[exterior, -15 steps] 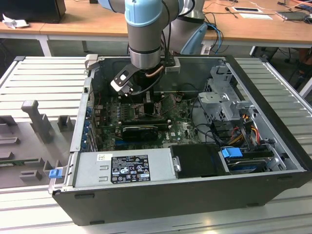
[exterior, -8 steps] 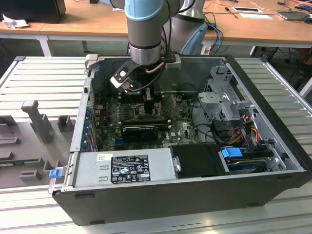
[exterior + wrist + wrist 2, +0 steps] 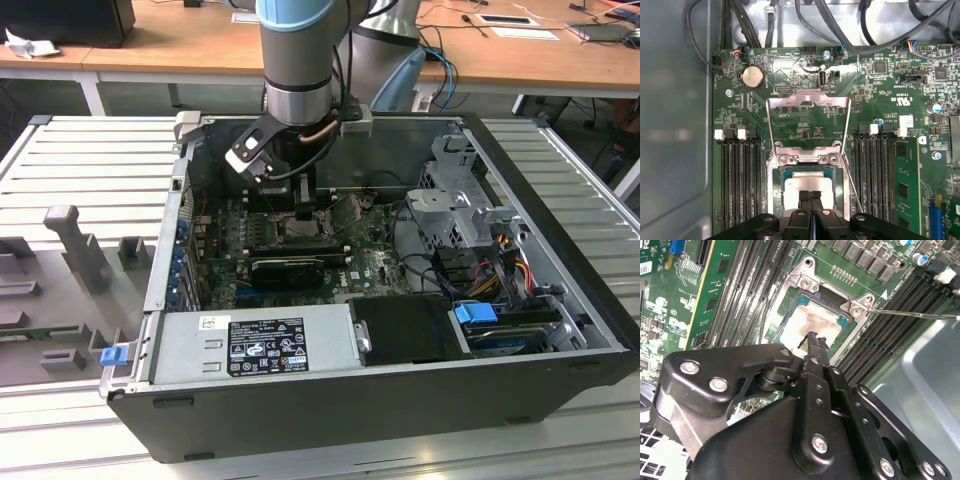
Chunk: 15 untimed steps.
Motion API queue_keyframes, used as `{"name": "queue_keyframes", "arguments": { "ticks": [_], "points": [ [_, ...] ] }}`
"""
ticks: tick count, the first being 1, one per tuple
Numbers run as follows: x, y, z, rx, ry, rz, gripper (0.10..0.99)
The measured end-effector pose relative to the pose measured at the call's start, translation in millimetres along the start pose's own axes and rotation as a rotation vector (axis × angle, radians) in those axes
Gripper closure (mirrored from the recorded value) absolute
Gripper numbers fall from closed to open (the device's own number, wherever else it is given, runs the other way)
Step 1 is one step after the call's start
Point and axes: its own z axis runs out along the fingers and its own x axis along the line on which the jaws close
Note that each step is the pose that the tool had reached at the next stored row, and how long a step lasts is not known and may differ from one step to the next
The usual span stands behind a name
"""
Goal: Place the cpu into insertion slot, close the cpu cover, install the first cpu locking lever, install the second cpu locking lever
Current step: 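Place the cpu into insertion slot, then close the cpu cover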
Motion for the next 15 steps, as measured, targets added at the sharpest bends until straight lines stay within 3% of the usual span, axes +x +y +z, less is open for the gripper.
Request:
{"name": "queue_keyframes", "arguments": {
  "ticks": [8,12,15],
  "points": [
    [0.1,0.8,-4.8,0.002,0.0012,0.0,0.98],
    [-0.3,11.5,-4.1,0.017,0.0023,0.001,0.98],
    [-0.4,14.6,-4.4,0.022,0.0034,0.001,0.98]
  ]
}}
